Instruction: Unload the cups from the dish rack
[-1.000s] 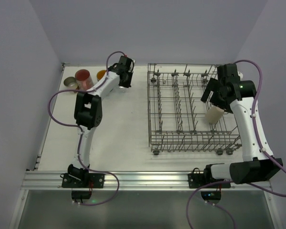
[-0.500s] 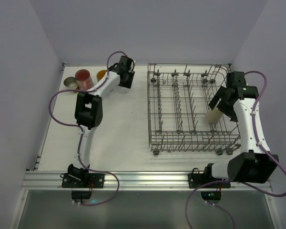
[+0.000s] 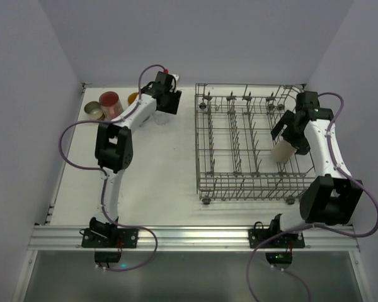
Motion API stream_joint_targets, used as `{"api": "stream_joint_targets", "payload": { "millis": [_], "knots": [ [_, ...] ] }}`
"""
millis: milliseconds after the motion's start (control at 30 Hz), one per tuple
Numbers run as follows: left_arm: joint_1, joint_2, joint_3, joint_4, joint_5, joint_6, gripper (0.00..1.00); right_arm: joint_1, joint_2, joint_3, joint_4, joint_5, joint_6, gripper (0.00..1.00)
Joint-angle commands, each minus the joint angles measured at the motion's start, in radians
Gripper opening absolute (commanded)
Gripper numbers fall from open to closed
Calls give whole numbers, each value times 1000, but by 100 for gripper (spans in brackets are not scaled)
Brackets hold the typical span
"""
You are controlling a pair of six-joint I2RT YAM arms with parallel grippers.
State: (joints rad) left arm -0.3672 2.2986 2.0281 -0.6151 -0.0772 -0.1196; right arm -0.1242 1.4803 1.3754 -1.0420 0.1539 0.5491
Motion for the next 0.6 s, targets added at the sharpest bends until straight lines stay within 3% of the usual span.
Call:
{"api": "stream_joint_targets", "payload": {
  "millis": [0,567],
  "knots": [
    [-4,-116,-6,52,16,-3,64,-14,23,22,40,-2,14,99],
    [-27,-418,-134,129,54,-9,67,-45,116,-7,108,42,46,96]
  ]
}}
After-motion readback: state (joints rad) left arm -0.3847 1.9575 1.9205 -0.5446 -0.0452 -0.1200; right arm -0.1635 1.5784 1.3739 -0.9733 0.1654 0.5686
